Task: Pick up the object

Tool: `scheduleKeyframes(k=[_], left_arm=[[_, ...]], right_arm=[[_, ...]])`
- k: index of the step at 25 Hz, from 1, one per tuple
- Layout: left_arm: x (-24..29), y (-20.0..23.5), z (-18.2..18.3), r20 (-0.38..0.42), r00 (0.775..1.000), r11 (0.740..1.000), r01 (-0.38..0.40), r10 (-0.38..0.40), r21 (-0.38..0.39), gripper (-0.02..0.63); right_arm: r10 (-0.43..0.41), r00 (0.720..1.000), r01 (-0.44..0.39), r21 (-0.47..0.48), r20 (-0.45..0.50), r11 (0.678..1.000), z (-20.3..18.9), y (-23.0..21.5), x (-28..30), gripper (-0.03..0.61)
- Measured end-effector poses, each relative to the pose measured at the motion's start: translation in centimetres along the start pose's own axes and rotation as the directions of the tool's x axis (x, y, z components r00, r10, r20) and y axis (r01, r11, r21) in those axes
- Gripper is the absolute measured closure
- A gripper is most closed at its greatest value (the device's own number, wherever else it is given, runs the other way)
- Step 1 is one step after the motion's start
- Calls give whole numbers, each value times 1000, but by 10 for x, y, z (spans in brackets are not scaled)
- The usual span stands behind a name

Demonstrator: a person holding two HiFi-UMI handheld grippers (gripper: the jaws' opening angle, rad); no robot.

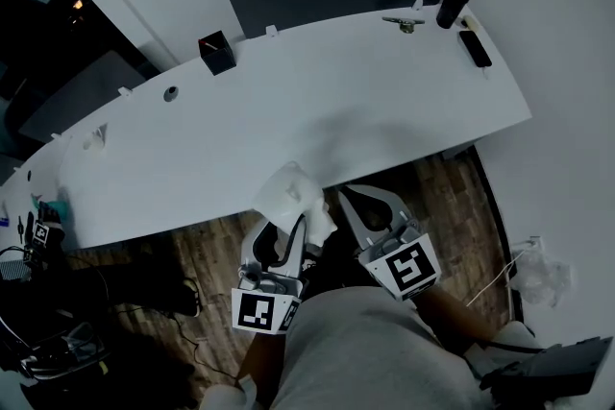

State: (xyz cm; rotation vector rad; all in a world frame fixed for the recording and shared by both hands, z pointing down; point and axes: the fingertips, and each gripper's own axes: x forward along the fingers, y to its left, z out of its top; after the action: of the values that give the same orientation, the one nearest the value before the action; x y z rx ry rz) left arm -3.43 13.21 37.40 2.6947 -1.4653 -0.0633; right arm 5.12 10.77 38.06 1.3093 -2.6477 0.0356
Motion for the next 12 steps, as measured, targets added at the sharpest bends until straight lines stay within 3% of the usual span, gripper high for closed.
scheduleKeyframes(k=[6, 12], left_arm=[[0, 2, 5, 7, 1000, 1000, 16, -16, -6, 479], [0, 5, 7, 9, 1000, 1000, 26, -26, -12, 479]], right_arm=[[-24, 1000, 24, 30, 5, 999, 6, 2, 1, 578], [-16, 1000, 16, -31, 7, 999, 11, 4, 5, 578]])
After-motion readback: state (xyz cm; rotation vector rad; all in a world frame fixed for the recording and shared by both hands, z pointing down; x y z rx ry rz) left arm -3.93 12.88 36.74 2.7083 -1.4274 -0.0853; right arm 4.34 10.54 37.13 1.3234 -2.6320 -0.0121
